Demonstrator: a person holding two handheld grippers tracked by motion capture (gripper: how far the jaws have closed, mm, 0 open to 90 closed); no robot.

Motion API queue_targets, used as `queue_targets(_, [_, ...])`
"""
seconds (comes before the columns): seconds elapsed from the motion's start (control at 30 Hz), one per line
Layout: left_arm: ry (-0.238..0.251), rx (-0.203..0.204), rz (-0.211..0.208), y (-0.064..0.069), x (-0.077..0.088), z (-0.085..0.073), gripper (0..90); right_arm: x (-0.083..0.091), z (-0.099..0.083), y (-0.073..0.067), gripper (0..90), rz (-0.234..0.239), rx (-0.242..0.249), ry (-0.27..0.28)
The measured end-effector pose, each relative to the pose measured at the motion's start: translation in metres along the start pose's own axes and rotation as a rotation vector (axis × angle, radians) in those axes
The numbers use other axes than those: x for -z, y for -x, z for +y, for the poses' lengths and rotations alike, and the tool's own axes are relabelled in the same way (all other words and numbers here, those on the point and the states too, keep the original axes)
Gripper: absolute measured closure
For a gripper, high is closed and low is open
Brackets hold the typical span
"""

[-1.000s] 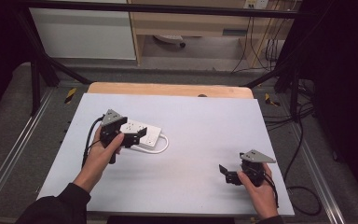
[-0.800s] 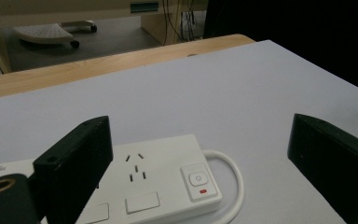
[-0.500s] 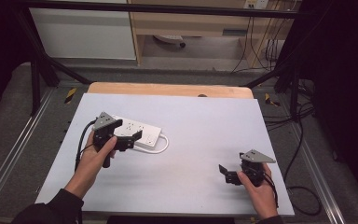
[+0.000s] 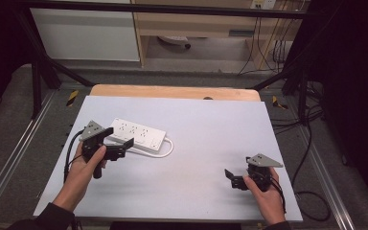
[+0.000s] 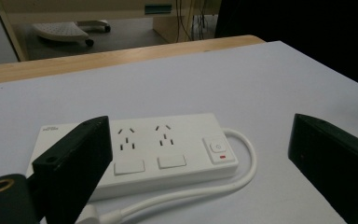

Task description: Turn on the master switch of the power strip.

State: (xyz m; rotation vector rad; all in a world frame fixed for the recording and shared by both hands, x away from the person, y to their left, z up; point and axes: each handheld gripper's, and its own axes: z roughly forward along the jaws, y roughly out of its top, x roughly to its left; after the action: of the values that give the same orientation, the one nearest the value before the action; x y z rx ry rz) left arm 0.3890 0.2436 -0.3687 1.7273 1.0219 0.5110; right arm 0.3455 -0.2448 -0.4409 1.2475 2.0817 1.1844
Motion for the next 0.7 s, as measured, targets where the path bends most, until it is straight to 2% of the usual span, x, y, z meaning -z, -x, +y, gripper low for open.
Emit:
queue_targets(0.13, [-0.002,0.010,0.016,-0.004,0.009,-0.004,6.3,0.000,0.000,0.000,3.0,0.000,0.007,-0.002])
queue_targets(0.7, [-0.001,0.050,0.037,-0.019,0.042,-0.032,6.3,-0.001,0.000,-0.002,3.1,0.000,0.010,-0.010])
